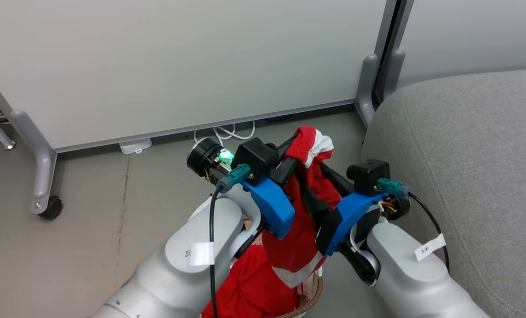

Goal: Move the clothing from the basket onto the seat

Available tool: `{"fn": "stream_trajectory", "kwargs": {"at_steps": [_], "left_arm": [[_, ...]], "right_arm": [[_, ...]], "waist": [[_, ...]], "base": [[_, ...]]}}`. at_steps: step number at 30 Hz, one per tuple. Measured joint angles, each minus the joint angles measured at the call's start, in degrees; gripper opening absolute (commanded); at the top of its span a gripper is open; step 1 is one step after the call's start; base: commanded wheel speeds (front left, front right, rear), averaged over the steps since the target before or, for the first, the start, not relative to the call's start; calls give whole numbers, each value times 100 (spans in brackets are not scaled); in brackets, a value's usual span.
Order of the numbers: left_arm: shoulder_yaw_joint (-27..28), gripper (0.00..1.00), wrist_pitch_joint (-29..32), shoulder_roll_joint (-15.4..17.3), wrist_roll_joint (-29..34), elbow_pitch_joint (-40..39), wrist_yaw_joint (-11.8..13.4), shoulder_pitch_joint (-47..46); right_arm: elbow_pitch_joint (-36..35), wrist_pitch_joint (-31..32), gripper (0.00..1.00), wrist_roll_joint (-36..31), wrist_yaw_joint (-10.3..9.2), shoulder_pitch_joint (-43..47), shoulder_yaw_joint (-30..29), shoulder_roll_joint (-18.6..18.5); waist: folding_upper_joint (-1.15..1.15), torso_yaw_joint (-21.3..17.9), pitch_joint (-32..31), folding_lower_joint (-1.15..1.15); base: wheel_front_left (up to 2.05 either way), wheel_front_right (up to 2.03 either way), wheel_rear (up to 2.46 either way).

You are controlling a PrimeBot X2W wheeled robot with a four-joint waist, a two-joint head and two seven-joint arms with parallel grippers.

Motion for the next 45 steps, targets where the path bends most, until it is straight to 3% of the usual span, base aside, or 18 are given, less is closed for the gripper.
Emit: {"fn": "stream_trajectory", "kwargs": {"at_steps": [1, 2, 22, 24, 25, 27, 32, 38, 45], "left_arm": [[-14, 0, -1, 0, -14, 1, 13, 0], [-21, 0, -1, 0, -22, 7, 15, 0], [94, 0, -1, 0, -27, 179, 71, 83], [119, 15, -1, 0, -30, 180, 74, 98], [147, 39, -1, -1, -36, 169, 91, 109], [250, 100, -1, 0, -37, 98, 122, 186], [576, 100, -1, 68, -67, -227, 107, 672], [878, 100, -1, 382, 272, -795, 55, 1394], [1641, 100, -1, 627, 563, -1552, 21, 2369]], "right_arm": [[30, -3, 16, 44, -1, -10, 49, 0], [49, -7, 0, 82, 0, -23, 101, 0], [67, -24, 0, 386, -1, -45, 322, 0], [59, -24, 0, 381, -1, -45, 302, 0], [56, -24, 0, 377, -1, -45, 293, 0], [42, -24, 0, 376, -1, -45, 276, 0], [-48, -24, 0, 376, -1, -44, 224, 0], [-112, -24, 0, 382, -1, -41, 126, 0], [-137, -24, 0, 290, -1, -40, -57, 0]], "waist": [[0, 1, -13, 0], [0, 0, -23, 0], [0, -187, -142, 0], [0, -191, -138, 0], [0, -194, -133, 0], [0, -204, -126, 0], [0, -257, -106, 0], [0, -291, -63, 0], [0, -295, -31, 0]], "base": [[0, 0, 0], [0, 0, 0], [0, 0, 0], [0, 0, 0], [0, 0, 0], [0, 0, 0], [0, 0, 0], [0, 0, 0], [0, 0, 0]]}}
